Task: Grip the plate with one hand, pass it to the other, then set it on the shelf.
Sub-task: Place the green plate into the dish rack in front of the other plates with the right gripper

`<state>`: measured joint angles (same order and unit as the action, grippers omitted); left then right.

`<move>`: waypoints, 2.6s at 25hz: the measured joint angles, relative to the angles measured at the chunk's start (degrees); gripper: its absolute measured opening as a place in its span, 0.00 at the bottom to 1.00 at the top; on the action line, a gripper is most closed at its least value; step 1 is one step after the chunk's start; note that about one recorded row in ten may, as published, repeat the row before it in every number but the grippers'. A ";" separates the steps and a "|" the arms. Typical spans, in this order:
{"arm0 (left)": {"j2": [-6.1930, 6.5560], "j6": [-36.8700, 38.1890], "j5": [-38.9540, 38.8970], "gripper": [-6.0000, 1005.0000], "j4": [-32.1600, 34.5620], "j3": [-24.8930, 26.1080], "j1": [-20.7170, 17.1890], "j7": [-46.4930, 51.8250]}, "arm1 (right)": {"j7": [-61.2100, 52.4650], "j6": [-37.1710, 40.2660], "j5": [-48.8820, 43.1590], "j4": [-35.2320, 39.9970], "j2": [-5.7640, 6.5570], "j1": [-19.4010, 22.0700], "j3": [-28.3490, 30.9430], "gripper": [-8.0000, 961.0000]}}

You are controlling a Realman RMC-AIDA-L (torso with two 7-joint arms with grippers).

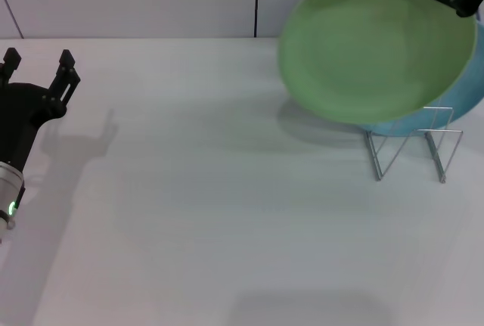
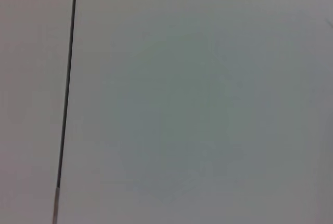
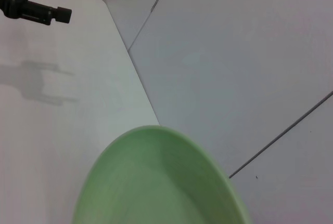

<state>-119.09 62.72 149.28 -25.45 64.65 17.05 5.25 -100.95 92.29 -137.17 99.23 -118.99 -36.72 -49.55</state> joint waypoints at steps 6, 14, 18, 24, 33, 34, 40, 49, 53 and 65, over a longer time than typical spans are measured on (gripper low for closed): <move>0.00 -0.34 -0.40 0.81 -0.16 -0.64 0.20 0.47 | 2.21 0.75 -0.28 0.44 0.00 0.27 1.61 0.13; 0.00 -1.07 -0.50 0.81 -0.43 -1.05 0.70 0.59 | 3.21 3.39 -0.54 0.44 0.15 0.51 3.36 0.14; 0.00 -1.67 -0.58 0.81 -0.55 -1.50 1.14 0.63 | 3.58 3.96 -0.61 1.01 0.16 0.88 3.53 0.15; 0.00 -2.33 -0.58 0.81 -0.57 -1.99 1.75 0.63 | 4.34 4.20 -1.75 1.90 0.16 1.24 5.73 0.17; 0.00 -4.15 -0.56 0.81 -0.56 -2.63 3.13 0.64 | 5.56 5.95 -1.61 4.76 0.07 3.04 7.80 0.19; 0.00 -4.27 -0.56 0.81 -0.57 -2.68 3.25 0.64 | 5.69 6.06 -1.60 4.82 0.06 3.22 7.92 0.19; 0.00 -4.73 -0.56 0.81 -0.78 -3.03 3.61 0.64 | 6.71 7.18 -1.55 5.42 -0.04 3.95 9.04 0.20; 0.00 -5.22 -0.56 0.81 -1.29 -3.19 3.86 0.64 | 8.68 7.37 -1.51 5.00 -0.21 5.17 10.43 0.22; 0.00 -5.71 -0.57 0.81 -1.45 -3.39 4.23 0.64 | 9.69 6.87 -1.54 3.53 -0.37 5.71 10.57 0.23; 0.00 -8.20 -0.56 0.81 -2.00 -3.66 5.77 0.63 | 9.09 5.22 -3.55 1.26 -0.45 5.93 9.99 0.26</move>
<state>-119.09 54.52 148.71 -27.45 60.99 22.82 5.89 -91.85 97.51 -140.71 100.49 -119.44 -30.78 -39.56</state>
